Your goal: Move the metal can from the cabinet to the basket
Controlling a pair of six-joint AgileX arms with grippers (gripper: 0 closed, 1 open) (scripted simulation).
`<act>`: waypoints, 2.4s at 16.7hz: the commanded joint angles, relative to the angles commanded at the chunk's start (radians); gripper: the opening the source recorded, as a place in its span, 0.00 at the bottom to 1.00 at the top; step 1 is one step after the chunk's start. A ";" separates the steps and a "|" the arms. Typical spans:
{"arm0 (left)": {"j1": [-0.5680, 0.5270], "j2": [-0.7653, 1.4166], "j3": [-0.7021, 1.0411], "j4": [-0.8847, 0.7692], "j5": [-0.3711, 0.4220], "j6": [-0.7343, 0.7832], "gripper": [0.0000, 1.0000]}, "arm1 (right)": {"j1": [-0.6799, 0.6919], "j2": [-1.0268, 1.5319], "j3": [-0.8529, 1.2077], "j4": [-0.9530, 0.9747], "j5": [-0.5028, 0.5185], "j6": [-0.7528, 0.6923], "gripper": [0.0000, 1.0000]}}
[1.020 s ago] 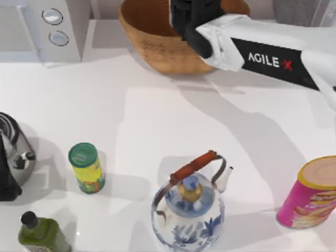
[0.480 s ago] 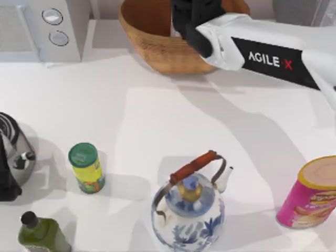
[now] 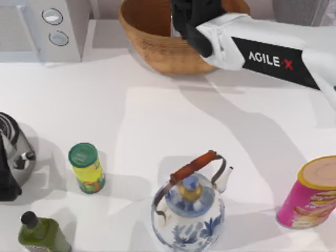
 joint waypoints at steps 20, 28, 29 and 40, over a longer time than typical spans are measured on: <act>0.000 0.000 0.000 0.000 0.000 0.000 1.00 | -0.005 -0.029 -0.020 -0.005 -0.009 0.000 1.00; 0.000 0.000 0.000 0.000 0.000 0.000 1.00 | -0.128 -0.549 -0.438 -0.102 -0.141 -0.002 1.00; 0.000 0.000 0.000 0.000 0.000 0.000 1.00 | -0.152 -0.657 -0.520 -0.122 -0.165 -0.003 1.00; 0.000 0.000 0.000 0.000 0.000 0.000 1.00 | -0.451 -1.950 -1.514 -0.360 -0.470 -0.010 1.00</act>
